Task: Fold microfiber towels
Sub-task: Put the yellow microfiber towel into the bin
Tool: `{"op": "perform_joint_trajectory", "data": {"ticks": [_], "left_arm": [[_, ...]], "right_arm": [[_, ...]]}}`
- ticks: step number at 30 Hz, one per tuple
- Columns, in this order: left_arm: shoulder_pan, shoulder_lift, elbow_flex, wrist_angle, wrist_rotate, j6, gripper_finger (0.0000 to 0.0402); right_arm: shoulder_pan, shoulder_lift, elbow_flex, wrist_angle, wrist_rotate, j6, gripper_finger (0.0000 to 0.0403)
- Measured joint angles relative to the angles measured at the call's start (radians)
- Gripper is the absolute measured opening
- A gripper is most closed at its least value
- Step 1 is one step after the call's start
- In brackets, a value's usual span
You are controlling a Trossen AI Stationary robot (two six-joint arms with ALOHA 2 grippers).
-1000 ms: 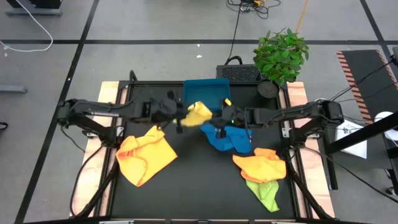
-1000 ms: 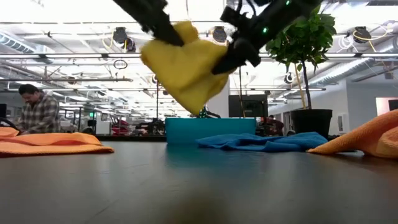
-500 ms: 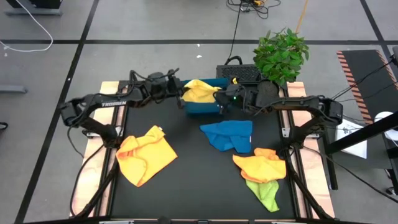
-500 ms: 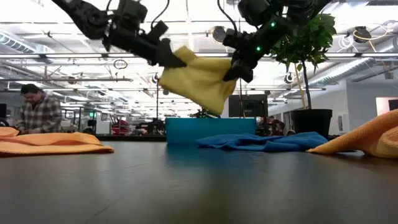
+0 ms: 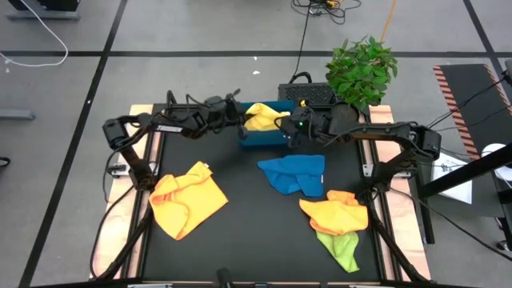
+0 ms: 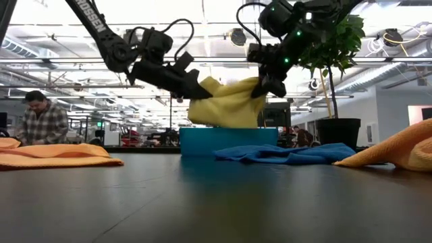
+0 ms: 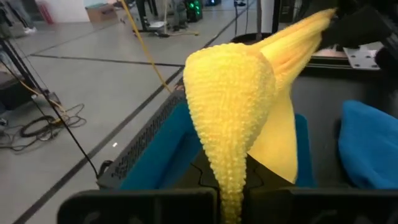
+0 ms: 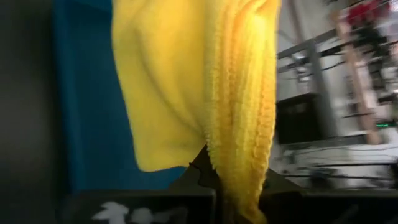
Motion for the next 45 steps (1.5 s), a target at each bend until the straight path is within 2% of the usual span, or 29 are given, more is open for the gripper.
{"op": "perform_joint_trajectory", "data": {"ticks": [4, 8, 11, 17, 22, 26, 37, 45], "left_arm": [[-0.008, 0.017, 0.000, 0.001, -0.001, -0.031, 0.0001], [-0.014, 0.017, 0.000, -0.035, 0.002, -0.087, 0.0001], [-0.029, 0.018, 0.000, -0.048, -0.005, -0.105, 0.0001], [-0.044, 0.040, 0.000, -0.040, -0.053, -0.128, 0.0001], [-0.045, 0.086, 0.001, -0.024, -0.070, -0.149, 0.0001], [-0.040, 0.110, 0.000, -0.011, -0.080, -0.162, 0.0001], [-0.031, 0.110, 0.000, -0.036, -0.085, -0.209, 0.0001], [-0.035, 0.124, 0.000, -0.076, -0.124, -0.226, 0.0001]], "right_arm": [[-0.028, 0.000, 0.000, -0.050, -0.113, 0.082, 0.0000], [-0.073, 0.000, 0.000, -0.070, -0.272, 0.146, 0.0000], [-0.116, 0.000, 0.000, -0.073, -0.338, 0.171, 0.0000], [-0.166, 0.000, 0.000, -0.059, -0.416, 0.182, 0.0000], [-0.153, 0.017, 0.024, -0.083, -0.421, 0.188, 0.0000], [-0.160, 0.048, 0.049, -0.096, -0.515, 0.195, 0.0000], [-0.252, 0.120, 0.052, -0.125, -0.622, 0.282, 0.0000], [-0.252, 0.189, 0.052, -0.109, -0.623, 0.288, 0.0000]]}}
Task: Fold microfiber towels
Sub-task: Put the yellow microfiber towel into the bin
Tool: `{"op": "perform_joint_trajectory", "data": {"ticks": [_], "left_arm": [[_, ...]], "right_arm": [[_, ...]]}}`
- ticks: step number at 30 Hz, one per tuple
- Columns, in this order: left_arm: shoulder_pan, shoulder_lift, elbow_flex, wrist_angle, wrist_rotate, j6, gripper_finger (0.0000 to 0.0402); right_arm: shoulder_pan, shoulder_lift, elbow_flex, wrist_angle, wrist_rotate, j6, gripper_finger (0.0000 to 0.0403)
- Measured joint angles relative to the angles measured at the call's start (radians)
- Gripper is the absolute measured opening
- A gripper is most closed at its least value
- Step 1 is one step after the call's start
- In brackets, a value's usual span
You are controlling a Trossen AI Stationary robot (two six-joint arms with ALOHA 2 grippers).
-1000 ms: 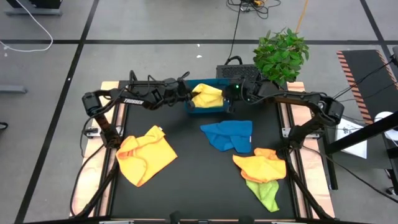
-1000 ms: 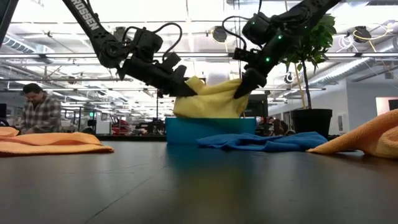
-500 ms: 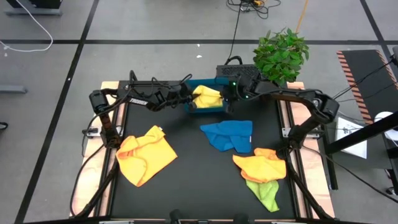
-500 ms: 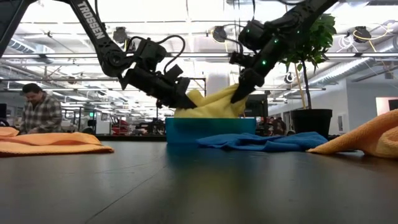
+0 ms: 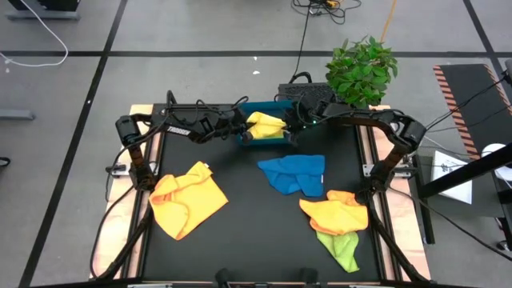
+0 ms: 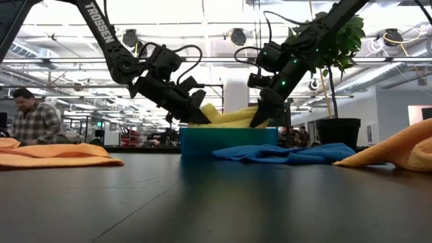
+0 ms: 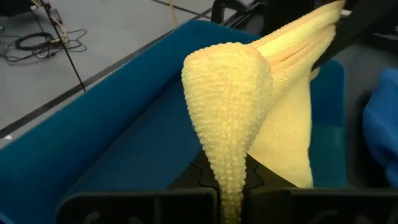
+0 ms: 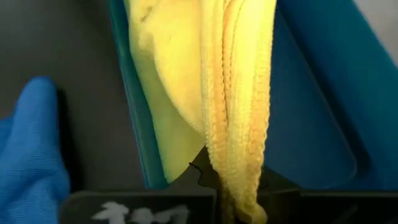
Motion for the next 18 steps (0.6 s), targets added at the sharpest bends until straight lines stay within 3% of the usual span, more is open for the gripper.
{"op": "perform_joint_trajectory", "data": {"ticks": [11, 18], "left_arm": [[0.014, 0.065, 0.002, 0.024, -0.002, -0.041, 0.0003], [0.014, 0.065, 0.001, 0.029, -0.004, -0.069, 0.0045]], "right_arm": [[0.005, 0.007, 0.000, 0.117, 0.055, 0.003, 0.0003], [0.019, 0.006, 0.000, 0.117, 0.063, 0.001, 0.0031]]}}
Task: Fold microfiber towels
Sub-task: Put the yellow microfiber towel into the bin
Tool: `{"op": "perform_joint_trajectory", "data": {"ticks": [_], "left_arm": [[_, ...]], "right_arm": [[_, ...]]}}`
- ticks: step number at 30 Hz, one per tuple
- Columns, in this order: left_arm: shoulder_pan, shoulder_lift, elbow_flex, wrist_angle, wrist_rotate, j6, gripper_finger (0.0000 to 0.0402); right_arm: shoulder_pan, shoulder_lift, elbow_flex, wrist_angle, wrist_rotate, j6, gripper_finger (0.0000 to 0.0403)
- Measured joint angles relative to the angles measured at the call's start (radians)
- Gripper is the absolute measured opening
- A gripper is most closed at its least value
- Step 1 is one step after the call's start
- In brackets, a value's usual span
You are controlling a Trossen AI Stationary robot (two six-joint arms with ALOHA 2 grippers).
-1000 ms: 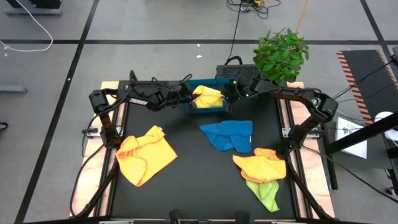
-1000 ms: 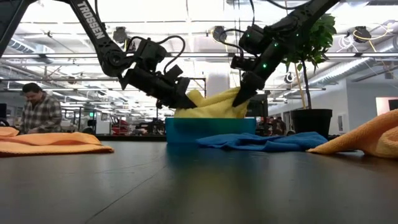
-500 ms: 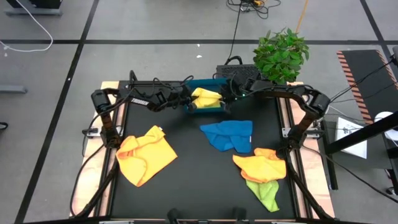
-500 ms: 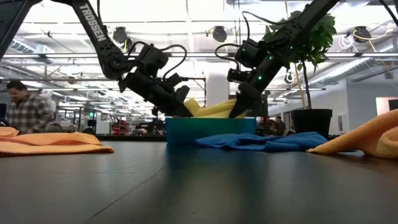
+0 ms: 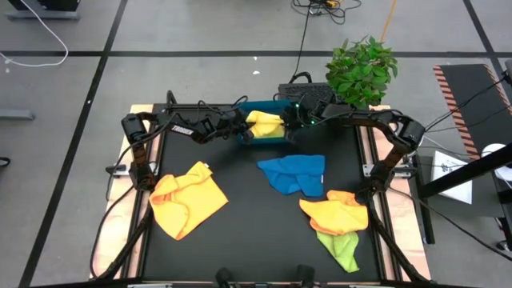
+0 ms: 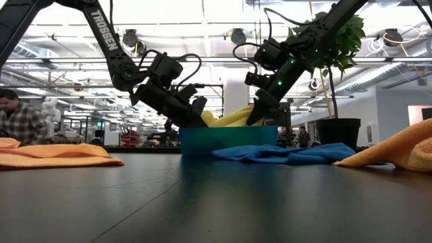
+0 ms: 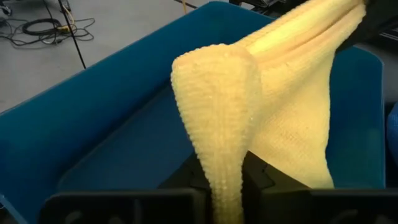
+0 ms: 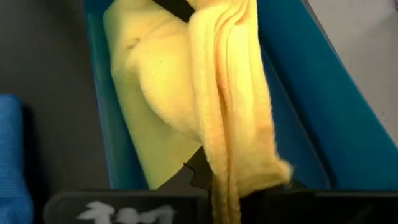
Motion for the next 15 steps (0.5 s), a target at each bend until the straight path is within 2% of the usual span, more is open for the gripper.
{"op": "perform_joint_trajectory", "data": {"ticks": [6, 15], "left_arm": [[-0.008, -0.005, -0.001, -0.005, 0.011, 0.007, 0.0071], [-0.011, -0.056, -0.005, -0.035, 0.023, 0.007, 0.0124]], "right_arm": [[0.007, 0.000, 0.000, 0.046, 0.072, 0.028, 0.0073], [0.007, 0.000, 0.000, 0.145, 0.108, 0.088, 0.0126]]}}
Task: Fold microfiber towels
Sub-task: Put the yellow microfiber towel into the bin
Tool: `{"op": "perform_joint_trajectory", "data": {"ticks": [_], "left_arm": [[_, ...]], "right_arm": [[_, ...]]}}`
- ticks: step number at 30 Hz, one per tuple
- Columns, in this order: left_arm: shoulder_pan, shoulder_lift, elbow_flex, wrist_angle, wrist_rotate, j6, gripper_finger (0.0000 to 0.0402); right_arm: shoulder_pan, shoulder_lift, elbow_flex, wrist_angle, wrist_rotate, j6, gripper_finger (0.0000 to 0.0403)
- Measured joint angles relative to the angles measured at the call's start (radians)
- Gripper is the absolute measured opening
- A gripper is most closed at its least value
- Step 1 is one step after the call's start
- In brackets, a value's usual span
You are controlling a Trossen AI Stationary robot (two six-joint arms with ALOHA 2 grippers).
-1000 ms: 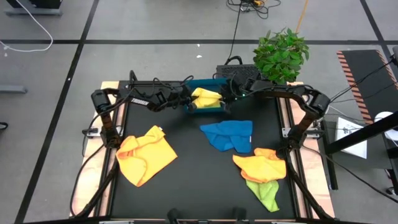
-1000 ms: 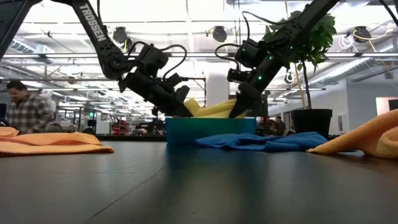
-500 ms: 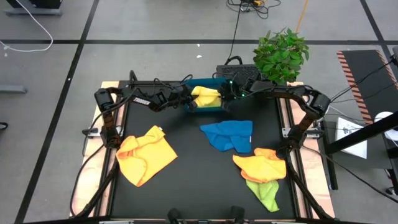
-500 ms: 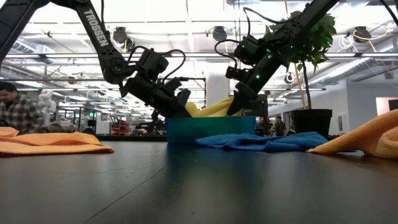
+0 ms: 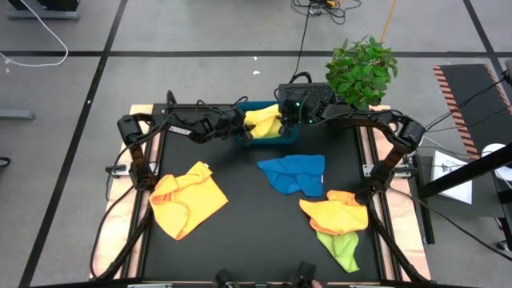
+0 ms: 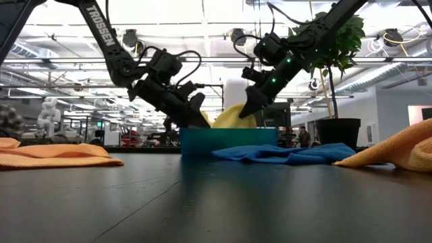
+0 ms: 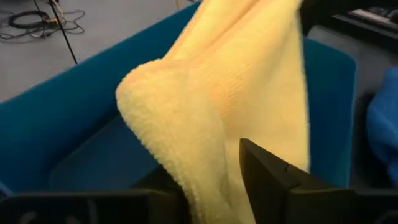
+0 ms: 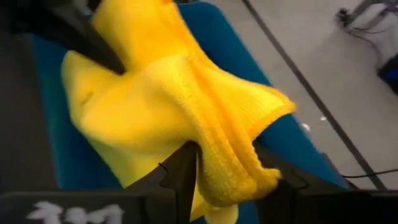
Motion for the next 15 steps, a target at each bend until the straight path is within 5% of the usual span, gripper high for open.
{"op": "perform_joint_trajectory", "data": {"ticks": [15], "left_arm": [[0.004, -0.060, 0.002, -0.078, -0.126, 0.023, 0.0157]], "right_arm": [[0.000, 0.000, 0.000, 0.003, 0.087, 0.042, 0.0137]]}}
